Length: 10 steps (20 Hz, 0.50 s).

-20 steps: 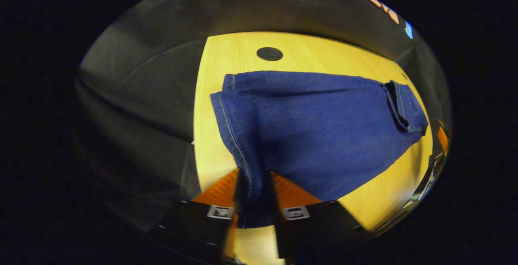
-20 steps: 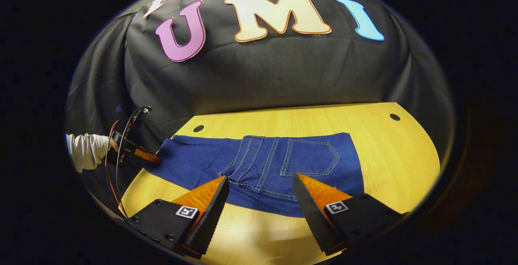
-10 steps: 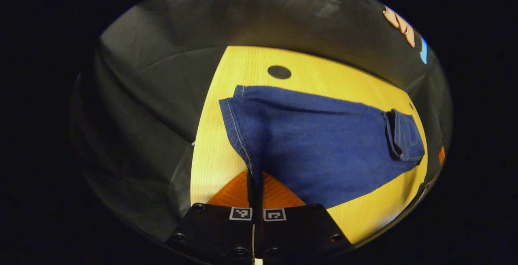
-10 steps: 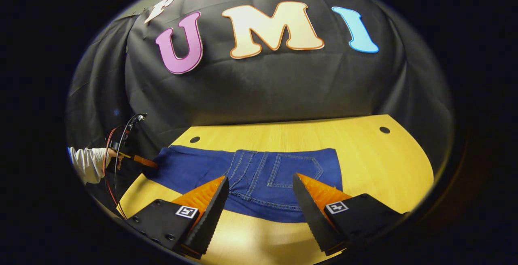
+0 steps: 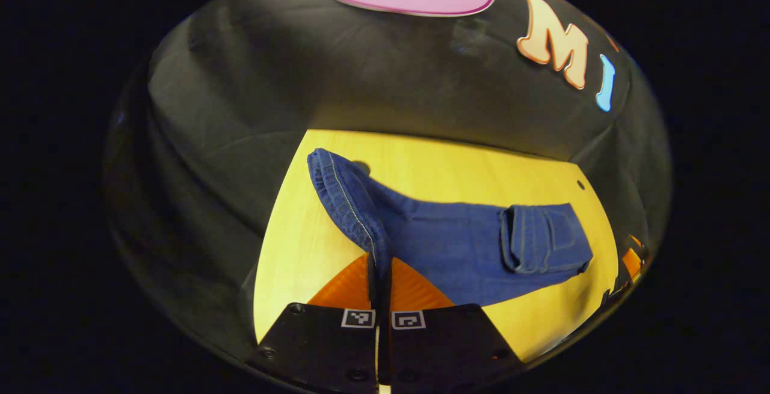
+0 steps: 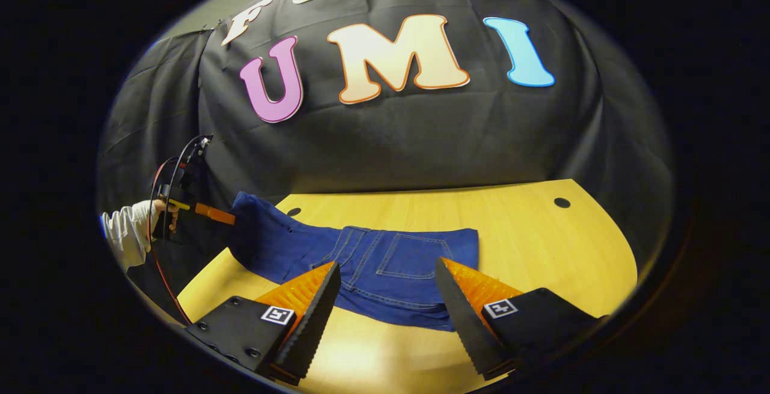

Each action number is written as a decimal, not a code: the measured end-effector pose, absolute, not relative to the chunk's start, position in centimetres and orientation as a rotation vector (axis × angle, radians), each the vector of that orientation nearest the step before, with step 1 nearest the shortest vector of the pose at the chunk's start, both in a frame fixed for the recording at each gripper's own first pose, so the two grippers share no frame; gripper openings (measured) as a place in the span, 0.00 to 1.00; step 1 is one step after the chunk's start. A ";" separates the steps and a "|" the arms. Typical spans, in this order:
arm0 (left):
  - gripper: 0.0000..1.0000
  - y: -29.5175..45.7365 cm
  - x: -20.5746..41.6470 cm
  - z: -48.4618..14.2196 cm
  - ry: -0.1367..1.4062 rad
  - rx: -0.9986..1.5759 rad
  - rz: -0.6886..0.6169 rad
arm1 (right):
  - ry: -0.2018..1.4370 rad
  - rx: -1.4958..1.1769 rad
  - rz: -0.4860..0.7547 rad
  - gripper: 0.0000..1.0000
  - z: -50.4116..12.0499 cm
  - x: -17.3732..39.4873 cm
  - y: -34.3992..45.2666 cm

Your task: Grasp the waist and the cuffs of the jeans and fold them to make the two legs overlap; first hold the waist and fold one-third of the jeans toward the cuffs, then hold the cuffs and fold the remaining one-third in the same direction to finish folding.

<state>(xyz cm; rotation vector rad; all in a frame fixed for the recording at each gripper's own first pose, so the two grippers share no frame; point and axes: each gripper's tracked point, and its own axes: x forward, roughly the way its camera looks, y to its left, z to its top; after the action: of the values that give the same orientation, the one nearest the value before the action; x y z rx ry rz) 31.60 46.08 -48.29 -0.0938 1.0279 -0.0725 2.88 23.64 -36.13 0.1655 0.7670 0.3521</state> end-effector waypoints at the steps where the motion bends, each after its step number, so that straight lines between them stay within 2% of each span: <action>1: 0.00 44.4 32.4 -47.3 1.002 -0.106 -0.086 | 0.764 0.173 0.354 0.94 -35.8 2.9 22.8; 2: 0.00 42.9 32.9 -46.3 0.983 -0.111 -0.098 | 0.763 0.178 0.352 0.98 -35.6 2.6 21.8; 10: 0.00 29.1 35.3 -43.5 0.952 -0.081 -0.237 | 0.726 0.232 0.268 0.98 -33.6 1.9 12.4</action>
<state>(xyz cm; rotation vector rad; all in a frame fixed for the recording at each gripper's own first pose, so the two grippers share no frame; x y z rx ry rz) 35.25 29.06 -43.52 -0.0807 0.9521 -0.2366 1.94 12.45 -33.56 0.2317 0.7265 0.2678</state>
